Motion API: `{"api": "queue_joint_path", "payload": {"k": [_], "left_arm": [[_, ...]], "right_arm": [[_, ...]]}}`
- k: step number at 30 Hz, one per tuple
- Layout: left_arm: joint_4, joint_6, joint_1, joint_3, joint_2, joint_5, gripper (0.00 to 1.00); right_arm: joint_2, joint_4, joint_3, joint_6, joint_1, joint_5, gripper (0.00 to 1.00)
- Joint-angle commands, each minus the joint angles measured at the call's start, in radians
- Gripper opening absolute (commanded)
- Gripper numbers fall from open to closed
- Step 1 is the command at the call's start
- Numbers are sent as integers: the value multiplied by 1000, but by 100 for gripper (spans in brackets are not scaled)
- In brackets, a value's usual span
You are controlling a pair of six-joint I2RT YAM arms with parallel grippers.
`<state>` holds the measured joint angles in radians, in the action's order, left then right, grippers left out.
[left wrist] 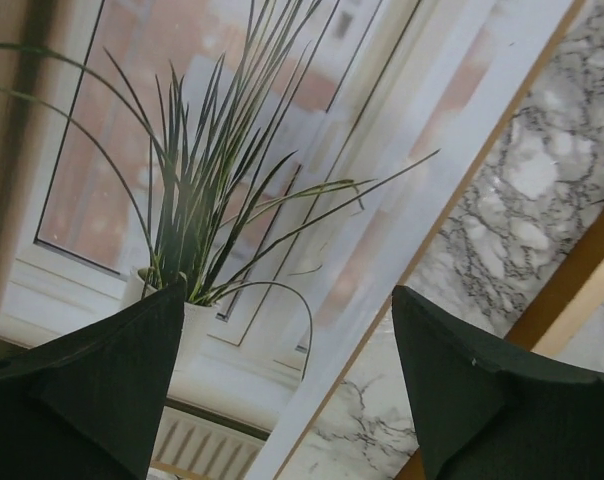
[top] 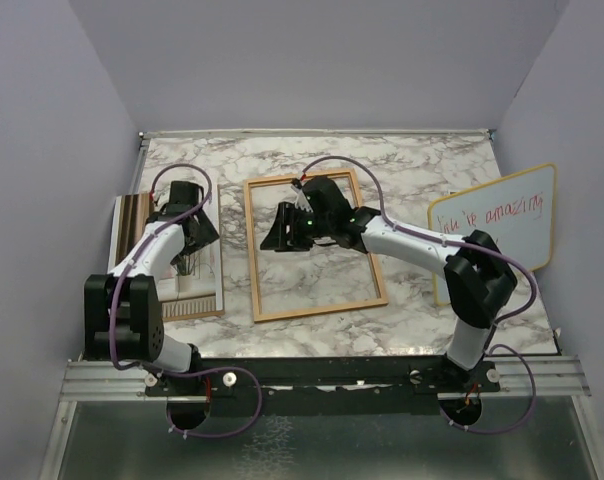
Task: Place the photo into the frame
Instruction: Pick up the photo at the center of the board.
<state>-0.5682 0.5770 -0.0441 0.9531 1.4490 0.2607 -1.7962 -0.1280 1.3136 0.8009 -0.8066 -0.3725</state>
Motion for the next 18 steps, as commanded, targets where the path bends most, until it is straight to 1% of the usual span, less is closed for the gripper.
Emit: {"api": "queue_joint_path", "payload": {"k": [1,5,7,12,18], "left_arm": [[15,73,13,-77,10,-30,86],[126,140,13,-197,-22,-137,87],[161,163,13,-256,-22,-162,86],[195,179,12,-322,-13,-236,80],[237,267,10,-395,-90,-361,77]], "right_arm": [[-55,48,13,46,-17,-31,52],[-77,54,17,45,-34,-35,52],[-83,68,10,52,-37,-39,52],[-83,74,-10,53,-38,-38,52],[-95,73,-19,65,-51,-39,52]]}}
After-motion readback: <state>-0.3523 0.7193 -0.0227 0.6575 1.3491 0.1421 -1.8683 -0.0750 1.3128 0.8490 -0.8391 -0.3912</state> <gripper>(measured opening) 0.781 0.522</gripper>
